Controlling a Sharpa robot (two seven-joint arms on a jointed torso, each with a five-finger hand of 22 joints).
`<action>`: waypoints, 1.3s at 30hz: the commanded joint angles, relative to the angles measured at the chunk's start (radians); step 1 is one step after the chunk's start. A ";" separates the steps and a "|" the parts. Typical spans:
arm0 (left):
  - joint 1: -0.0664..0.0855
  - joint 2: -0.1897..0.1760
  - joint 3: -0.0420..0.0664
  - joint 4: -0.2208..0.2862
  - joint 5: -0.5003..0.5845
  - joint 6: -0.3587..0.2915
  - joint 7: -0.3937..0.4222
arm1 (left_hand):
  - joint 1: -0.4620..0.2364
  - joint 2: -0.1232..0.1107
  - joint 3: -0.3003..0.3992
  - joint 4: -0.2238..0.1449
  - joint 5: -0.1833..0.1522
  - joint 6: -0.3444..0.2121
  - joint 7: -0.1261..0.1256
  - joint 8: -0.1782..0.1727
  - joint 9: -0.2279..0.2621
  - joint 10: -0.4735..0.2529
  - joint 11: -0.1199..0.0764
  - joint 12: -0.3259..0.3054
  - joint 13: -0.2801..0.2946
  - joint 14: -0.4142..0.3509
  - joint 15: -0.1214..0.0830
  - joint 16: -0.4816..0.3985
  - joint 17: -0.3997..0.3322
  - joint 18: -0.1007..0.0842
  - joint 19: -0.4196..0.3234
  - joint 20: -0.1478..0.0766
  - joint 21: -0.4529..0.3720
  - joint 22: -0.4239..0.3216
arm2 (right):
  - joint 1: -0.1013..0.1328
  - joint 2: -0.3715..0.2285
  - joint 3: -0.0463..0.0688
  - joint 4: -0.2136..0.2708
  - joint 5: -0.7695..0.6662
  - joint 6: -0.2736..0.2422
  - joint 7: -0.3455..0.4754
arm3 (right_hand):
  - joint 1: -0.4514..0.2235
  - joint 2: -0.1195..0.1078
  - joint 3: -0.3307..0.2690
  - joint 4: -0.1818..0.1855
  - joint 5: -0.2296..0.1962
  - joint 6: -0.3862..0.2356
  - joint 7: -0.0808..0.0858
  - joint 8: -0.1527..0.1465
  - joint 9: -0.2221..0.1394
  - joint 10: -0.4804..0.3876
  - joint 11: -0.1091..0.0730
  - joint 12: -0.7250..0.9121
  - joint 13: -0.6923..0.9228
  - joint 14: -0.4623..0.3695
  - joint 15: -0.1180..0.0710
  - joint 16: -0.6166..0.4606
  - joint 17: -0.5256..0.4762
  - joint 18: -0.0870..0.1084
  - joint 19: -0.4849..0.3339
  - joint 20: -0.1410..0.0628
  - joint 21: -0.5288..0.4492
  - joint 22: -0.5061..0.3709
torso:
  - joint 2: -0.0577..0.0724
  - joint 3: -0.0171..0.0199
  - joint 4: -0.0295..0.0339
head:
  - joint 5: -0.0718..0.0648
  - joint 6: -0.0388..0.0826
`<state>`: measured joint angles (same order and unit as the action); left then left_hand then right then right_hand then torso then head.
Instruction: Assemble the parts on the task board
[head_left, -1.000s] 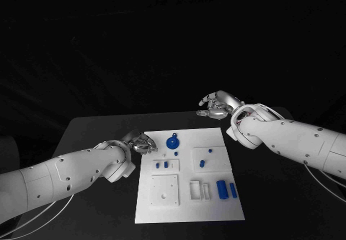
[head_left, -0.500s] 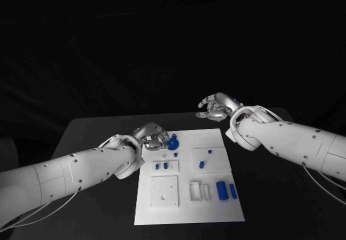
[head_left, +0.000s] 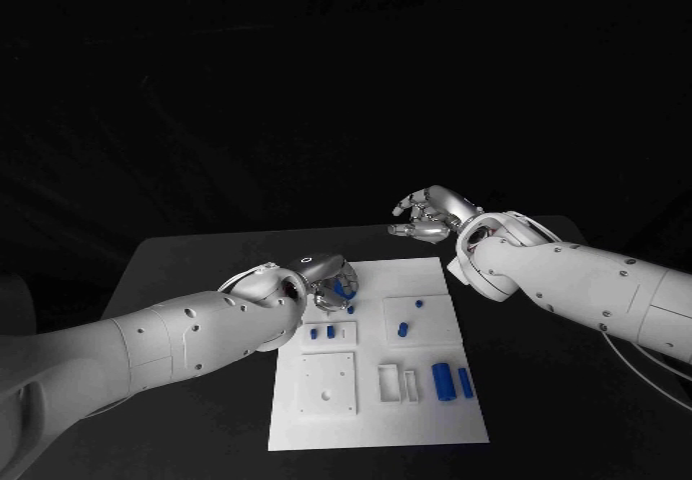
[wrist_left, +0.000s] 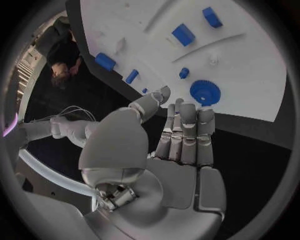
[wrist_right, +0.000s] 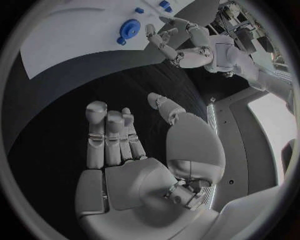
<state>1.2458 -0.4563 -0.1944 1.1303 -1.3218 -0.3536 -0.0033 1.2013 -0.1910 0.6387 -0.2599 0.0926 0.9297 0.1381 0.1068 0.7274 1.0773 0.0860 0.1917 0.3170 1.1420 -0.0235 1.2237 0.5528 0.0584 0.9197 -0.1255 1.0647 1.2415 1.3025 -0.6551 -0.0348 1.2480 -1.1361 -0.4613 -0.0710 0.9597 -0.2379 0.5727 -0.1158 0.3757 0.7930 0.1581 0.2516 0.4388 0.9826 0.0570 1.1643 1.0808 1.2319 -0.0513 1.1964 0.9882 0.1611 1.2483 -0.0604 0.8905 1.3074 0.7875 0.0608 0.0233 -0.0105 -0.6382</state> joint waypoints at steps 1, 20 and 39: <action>0.000 0.019 -0.011 -0.024 -0.088 0.039 -0.025 | 0.002 -0.004 -0.001 0.007 0.004 0.008 -0.001 0.007 -0.003 0.007 0.002 -0.012 -0.005 0.009 -0.002 -0.008 -0.002 0.082 0.009 0.001 0.003 0.001 | 0.000 0.004 0.000 0.000 -0.001 0.008 0.013 | 0.002 0.008 0.002 0.006 0.006 -0.009 0.014 0.006 -0.001 -0.007 0.001 0.004 -0.002 0.002 -0.002 -0.002 -0.001 0.101 0.000 -0.010 -0.004 0.015 | 0.001 -0.0009 -0.0006 | -0.001 0.001; -0.017 0.087 -0.042 -0.119 -0.147 0.003 -0.035 | 0.006 -0.011 0.002 0.020 0.010 0.023 0.003 0.016 -0.019 0.017 0.007 -0.046 -0.022 0.017 0.002 -0.011 -0.003 0.088 0.014 0.005 0.003 0.003 | 0.000 0.008 0.000 0.003 -0.001 0.008 0.013 | 0.003 0.008 0.002 0.006 0.006 -0.010 0.014 0.006 -0.001 -0.008 0.001 0.004 -0.003 0.001 -0.002 -0.003 -0.001 0.101 0.000 -0.010 -0.004 0.015 | -0.001 -0.0001 0.0009 | -0.006 -0.005; -0.040 0.117 -0.042 -0.164 -0.113 0.024 -0.014 | 0.001 0.009 -0.007 0.029 0.010 0.047 -0.002 0.032 -0.034 0.061 -0.002 -0.054 -0.026 0.033 -0.006 0.014 0.011 0.091 0.021 0.001 0.015 0.012 | 0.000 0.009 0.001 0.008 -0.001 0.011 0.011 | 0.003 0.009 0.002 0.005 0.007 -0.009 0.014 0.006 -0.001 -0.008 0.001 0.005 -0.004 0.001 -0.002 -0.003 -0.001 0.101 0.000 -0.010 -0.004 0.015 | -0.001 0.0014 0.0000 | -0.009 -0.008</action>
<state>1.2064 -0.3424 -0.2363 0.9675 -1.4511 -0.3433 -0.0321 1.1990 -0.1886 0.6338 -0.2331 0.0977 0.9700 0.1355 0.1336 0.6940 1.1331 0.0841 0.1422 0.2922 1.1653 -0.0287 1.2327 0.5639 0.0535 0.9369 -0.1212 1.0764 1.2531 1.3025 -0.6467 -0.0346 1.2542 -1.1354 -0.4613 -0.0690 0.9597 -0.2380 0.5727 -0.1158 0.3757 0.7911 0.1563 0.2516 0.4389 0.9826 0.0570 1.1641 1.0780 1.2320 -0.0513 1.1964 0.9883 0.1611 1.2482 -0.0603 0.8905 1.3073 0.7862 0.0618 0.0241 -0.0198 -0.6459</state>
